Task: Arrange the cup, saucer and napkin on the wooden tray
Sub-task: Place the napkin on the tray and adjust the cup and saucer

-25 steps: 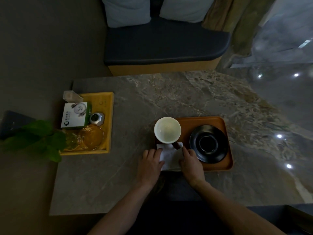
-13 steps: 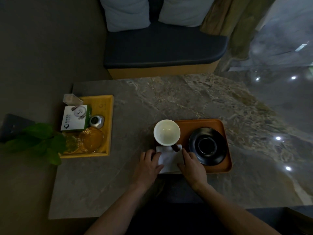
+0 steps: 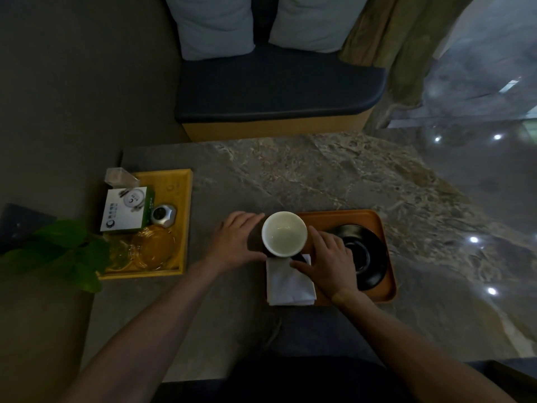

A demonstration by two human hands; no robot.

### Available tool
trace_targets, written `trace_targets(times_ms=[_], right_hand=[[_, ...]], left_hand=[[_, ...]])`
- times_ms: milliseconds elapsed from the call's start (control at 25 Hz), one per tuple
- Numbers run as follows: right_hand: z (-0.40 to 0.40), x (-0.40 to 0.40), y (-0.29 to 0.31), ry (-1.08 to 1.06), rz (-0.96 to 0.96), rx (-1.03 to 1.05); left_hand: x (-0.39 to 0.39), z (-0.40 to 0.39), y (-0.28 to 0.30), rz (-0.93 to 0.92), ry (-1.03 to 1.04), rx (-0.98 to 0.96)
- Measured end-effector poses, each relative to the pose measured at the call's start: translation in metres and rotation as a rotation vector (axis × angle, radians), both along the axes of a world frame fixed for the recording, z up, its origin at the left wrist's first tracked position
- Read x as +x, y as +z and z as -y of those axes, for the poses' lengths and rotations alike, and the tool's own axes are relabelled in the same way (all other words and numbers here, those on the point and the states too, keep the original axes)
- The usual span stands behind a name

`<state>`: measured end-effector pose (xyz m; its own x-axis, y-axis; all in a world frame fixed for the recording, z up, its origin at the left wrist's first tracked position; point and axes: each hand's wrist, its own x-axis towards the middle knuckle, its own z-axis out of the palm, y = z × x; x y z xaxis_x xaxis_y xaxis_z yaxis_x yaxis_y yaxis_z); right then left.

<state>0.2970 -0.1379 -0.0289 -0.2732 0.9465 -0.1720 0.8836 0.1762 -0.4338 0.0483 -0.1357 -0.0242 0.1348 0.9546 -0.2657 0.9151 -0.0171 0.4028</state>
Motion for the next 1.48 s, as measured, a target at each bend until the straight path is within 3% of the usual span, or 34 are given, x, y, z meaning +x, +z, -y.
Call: trace_targets(times_ms=[160, 440, 760, 920, 1200, 1480], right_hand=[[-0.008, -0.011, -0.002, 0.005, -0.004, -0.008], [-0.011, -0.016, -0.004, -0.024, -0.04, -0.009], [-0.057, -0.003, 0.004, 0.244, 0.028, -0.115], [-0.073, -0.001, 0.007, 0.314, 0.07, -0.172], [-0.032, 0.001, -0.008, 0.083, -0.029, -0.061], [-0.03, -0.007, -0.01, 0.063, -0.09, -0.034]], left_hand=[[0.004, -0.019, -0.006, 0.022, -0.042, -0.077], [0.004, -0.022, -0.015, 0.084, -0.038, -0.04], [0.03, 0.009, -0.02, 0.25, 0.249, 0.0], [0.043, 0.016, -0.02, 0.249, 0.321, 0.018], [0.013, -0.014, -0.007, 0.208, 0.041, -0.049], [0.011, -0.023, -0.009, 0.241, 0.019, -0.009]])
